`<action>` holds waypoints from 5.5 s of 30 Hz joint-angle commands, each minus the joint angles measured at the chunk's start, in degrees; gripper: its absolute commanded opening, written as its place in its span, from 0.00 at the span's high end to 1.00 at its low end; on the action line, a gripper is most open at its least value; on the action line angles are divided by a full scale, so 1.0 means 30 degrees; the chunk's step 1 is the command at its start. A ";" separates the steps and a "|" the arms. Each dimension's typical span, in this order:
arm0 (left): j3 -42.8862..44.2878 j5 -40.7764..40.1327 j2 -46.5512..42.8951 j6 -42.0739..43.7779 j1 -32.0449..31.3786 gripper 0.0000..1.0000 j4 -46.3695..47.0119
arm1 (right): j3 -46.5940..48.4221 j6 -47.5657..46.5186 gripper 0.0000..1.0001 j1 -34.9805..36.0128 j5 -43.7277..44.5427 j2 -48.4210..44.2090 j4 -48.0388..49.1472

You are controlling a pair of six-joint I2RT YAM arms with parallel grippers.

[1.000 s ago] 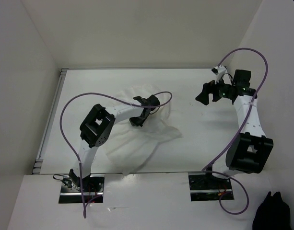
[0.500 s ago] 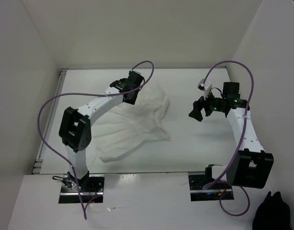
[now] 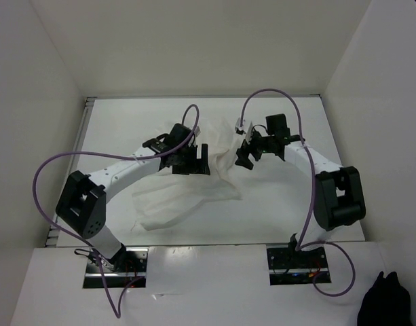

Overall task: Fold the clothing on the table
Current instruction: Flatten the skirt out

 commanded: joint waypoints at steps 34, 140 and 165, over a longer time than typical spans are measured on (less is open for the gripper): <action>-0.1022 -0.0434 -0.0867 -0.3530 0.0367 0.06 -0.0945 | 0.4123 -0.3272 0.05 0.2882 0.0327 0.5604 0.2060; 0.5656 -1.6723 0.5456 -0.1540 -0.9740 0.01 -0.1854 | 0.7786 1.6503 1.00 0.5606 1.1723 -0.0167 -0.2364; 0.3168 -1.9625 -0.0945 -0.5700 -0.9740 1.00 -0.7537 | 0.3101 0.8306 1.00 0.5606 1.4333 -0.3765 -0.3211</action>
